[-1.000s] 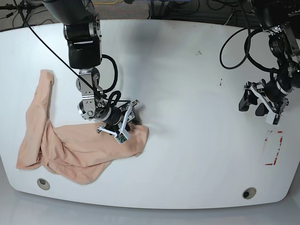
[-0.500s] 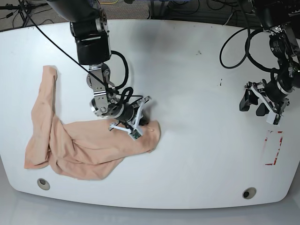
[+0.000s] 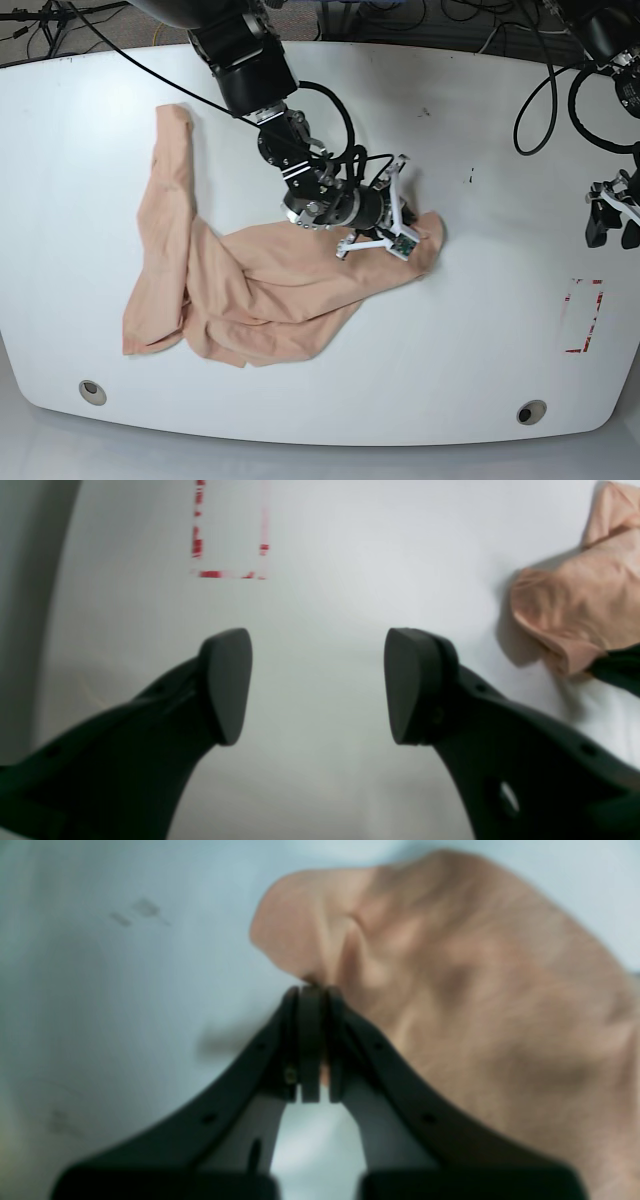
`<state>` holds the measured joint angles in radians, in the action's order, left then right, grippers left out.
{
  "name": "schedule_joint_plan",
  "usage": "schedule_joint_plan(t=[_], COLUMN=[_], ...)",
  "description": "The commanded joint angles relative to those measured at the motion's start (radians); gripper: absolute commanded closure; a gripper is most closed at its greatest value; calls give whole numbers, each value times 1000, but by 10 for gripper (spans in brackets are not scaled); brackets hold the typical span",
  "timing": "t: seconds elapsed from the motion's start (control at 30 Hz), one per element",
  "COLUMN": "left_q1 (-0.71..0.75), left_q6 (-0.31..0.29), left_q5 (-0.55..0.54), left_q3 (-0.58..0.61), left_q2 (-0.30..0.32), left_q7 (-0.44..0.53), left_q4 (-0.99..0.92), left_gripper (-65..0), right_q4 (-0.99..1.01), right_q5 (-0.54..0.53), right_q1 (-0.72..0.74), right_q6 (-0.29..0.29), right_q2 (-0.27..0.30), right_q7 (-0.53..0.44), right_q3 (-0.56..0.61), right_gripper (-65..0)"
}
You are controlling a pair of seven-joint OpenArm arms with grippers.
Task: Fold the T-shirt properly
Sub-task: 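Drag the grasped fold with the right gripper toward the left gripper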
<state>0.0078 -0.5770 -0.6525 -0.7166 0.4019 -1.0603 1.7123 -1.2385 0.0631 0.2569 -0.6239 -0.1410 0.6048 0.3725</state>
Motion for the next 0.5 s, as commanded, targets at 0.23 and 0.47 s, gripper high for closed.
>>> schedule_joint_plan(t=[0.23,0.47], left_q1=[-7,-7], left_q6=[-1,-1], left_q5=[-19,-19], left_q3=[-76,-102], left_q2=[84,84], left_q7=[30,30], left_q4=[16,15], left_gripper=[-392,-392], right_q4=[-17,-16], right_q5=[-151,-254], right_q1=[45,49], right_q6=[161,264], right_q2=[-16,-16], right_q7=[-18,-18], right_q3=[231,325], right_gripper=[-3,-163])
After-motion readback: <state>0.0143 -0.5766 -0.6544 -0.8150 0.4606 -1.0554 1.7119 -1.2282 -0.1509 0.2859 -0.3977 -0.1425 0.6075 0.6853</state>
